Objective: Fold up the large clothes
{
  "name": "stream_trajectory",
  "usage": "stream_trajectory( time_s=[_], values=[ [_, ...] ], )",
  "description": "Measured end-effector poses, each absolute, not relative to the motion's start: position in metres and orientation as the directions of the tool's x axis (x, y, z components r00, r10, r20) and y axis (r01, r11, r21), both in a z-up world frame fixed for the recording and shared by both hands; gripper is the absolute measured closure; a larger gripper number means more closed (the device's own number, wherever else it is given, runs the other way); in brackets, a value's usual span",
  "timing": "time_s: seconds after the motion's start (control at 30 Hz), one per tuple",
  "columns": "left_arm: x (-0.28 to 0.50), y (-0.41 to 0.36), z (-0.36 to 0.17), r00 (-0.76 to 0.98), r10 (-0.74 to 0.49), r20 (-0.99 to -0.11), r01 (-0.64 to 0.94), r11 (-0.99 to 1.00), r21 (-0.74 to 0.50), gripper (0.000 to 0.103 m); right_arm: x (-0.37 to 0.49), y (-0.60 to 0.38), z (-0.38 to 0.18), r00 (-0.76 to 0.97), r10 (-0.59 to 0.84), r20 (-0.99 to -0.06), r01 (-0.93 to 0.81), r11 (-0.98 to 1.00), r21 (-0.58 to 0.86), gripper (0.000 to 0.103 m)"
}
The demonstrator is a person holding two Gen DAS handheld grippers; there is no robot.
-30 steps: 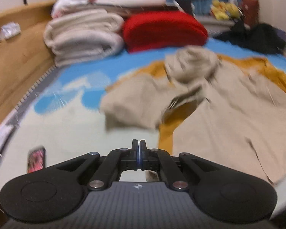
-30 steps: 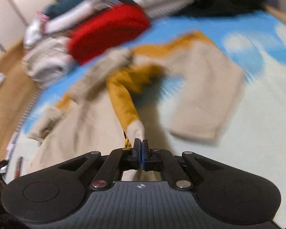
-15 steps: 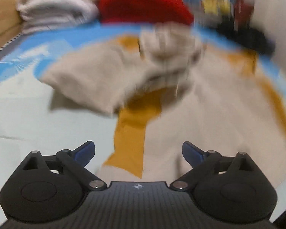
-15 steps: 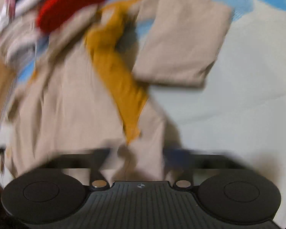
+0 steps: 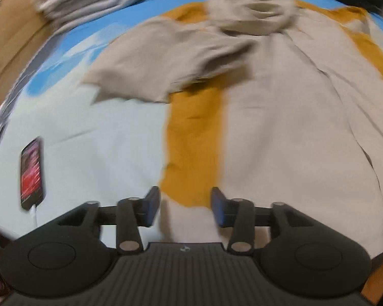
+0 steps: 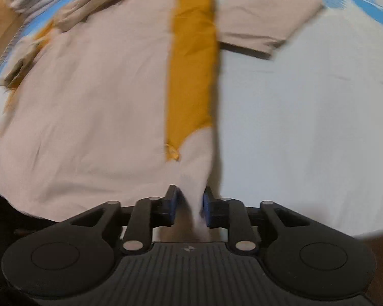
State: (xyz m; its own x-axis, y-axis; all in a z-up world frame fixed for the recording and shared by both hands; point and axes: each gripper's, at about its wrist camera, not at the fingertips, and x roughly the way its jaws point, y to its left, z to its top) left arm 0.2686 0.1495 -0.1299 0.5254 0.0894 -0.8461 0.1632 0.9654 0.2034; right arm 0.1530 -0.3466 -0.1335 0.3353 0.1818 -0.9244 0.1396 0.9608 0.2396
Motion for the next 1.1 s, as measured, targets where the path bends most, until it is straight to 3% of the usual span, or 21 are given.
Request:
stream_trajectory(
  time_s=[0.03,0.07,0.13,0.2,0.27,0.37,0.5,0.53,0.57,0.6,0.63,0.77,0.83,0.87,0.9,0.93,0.97,1.0,1.1],
  values=[
    [0.27,0.157,-0.122,0.556,0.064,-0.828,0.128,0.978,0.162,0.02,0.154,-0.36,-0.125,0.398,0.199,-0.895,0.177,0.941,0.288,0.066],
    [0.271,0.164,-0.112,0.612,0.05,-0.79,0.083,0.988,0.127,0.014,0.158,-0.375,-0.116,0.457,0.199,-0.867,0.223,0.918,0.328,0.044],
    [0.277,0.171,-0.097,0.698,0.054,-0.714,0.018,0.996,0.092,0.012,0.176,-0.405,-0.1,0.579,0.131,-0.805,0.314,0.875,0.368,0.025],
    [0.295,0.168,-0.089,0.72,0.077,-0.69,-0.032,0.996,0.078,0.012,0.204,-0.423,-0.096,0.651,0.038,-0.758,0.336,0.882,0.332,0.026],
    [0.318,0.16,-0.084,0.721,0.089,-0.687,-0.07,0.996,0.055,0.012,0.243,-0.427,-0.106,0.666,-0.038,-0.745,0.272,0.942,0.195,0.028],
    [0.34,0.151,-0.084,0.703,0.104,-0.703,-0.102,0.994,0.046,0.012,0.295,-0.417,-0.142,0.567,-0.034,-0.823,0.072,0.997,0.008,0.035],
    [0.36,0.147,-0.091,0.682,0.126,-0.721,-0.123,0.991,0.056,0.012,0.313,-0.389,-0.178,0.505,-0.013,-0.863,-0.185,0.975,-0.122,0.033],
    [0.367,0.147,-0.098,0.674,0.14,-0.726,-0.133,0.989,0.067,0.012,0.315,-0.388,-0.179,0.531,0.004,-0.847,-0.201,0.972,-0.121,0.041],
    [0.374,0.146,-0.103,0.665,0.157,-0.73,-0.149,0.986,0.077,0.012,0.319,-0.391,-0.176,0.543,0.04,-0.839,-0.203,0.976,-0.084,0.079],
    [0.38,0.145,-0.107,0.657,0.167,-0.735,-0.16,0.984,0.08,0.012,0.325,-0.397,-0.173,0.55,0.038,-0.834,-0.175,0.982,-0.07,0.083],
    [0.386,0.144,-0.109,0.65,0.175,-0.739,-0.17,0.982,0.083,0.012,0.33,-0.408,-0.167,0.543,0.071,-0.836,-0.148,0.989,-0.012,0.097],
    [0.41,0.139,-0.111,0.649,0.23,-0.725,-0.212,0.97,0.118,0.012,0.344,-0.461,-0.104,0.685,0.042,-0.727,-0.044,0.999,0.017,0.102],
    [0.42,0.139,-0.109,0.654,0.254,-0.713,-0.233,0.964,0.13,0.012,0.36,-0.517,-0.064,0.768,-0.095,-0.633,0.136,0.991,0.016,0.103],
    [0.425,0.14,-0.106,0.657,0.268,-0.705,-0.244,0.96,0.137,0.012,0.372,-0.557,-0.045,0.757,-0.287,-0.587,0.342,0.939,-0.019,0.102],
    [0.429,0.14,-0.105,0.659,0.285,-0.696,-0.258,0.955,0.146,0.012,0.383,-0.597,-0.031,0.67,-0.501,-0.548,0.566,0.822,-0.06,0.101],
    [0.433,0.141,-0.103,0.661,0.301,-0.687,-0.273,0.95,0.153,0.012,0.388,-0.633,-0.02,0.532,-0.67,-0.517,0.747,0.66,-0.086,0.087],
    [0.435,0.144,-0.1,0.665,0.307,-0.681,-0.283,0.947,0.151,0.012,0.39,-0.659,-0.014,0.413,-0.757,-0.506,0.846,0.525,-0.096,0.061],
    [0.436,0.146,-0.098,0.669,0.308,-0.676,-0.292,0.946,0.142,0.012,0.388,-0.676,-0.009,0.368,-0.779,-0.507,0.879,0.47,-0.084,0.052],
    [0.437,0.158,-0.093,0.686,0.275,-0.674,-0.289,0.953,0.094,0.011,0.369,-0.667,-0.014,0.572,-0.654,-0.495,0.776,0.627,0.069,0.037]
  ],
)
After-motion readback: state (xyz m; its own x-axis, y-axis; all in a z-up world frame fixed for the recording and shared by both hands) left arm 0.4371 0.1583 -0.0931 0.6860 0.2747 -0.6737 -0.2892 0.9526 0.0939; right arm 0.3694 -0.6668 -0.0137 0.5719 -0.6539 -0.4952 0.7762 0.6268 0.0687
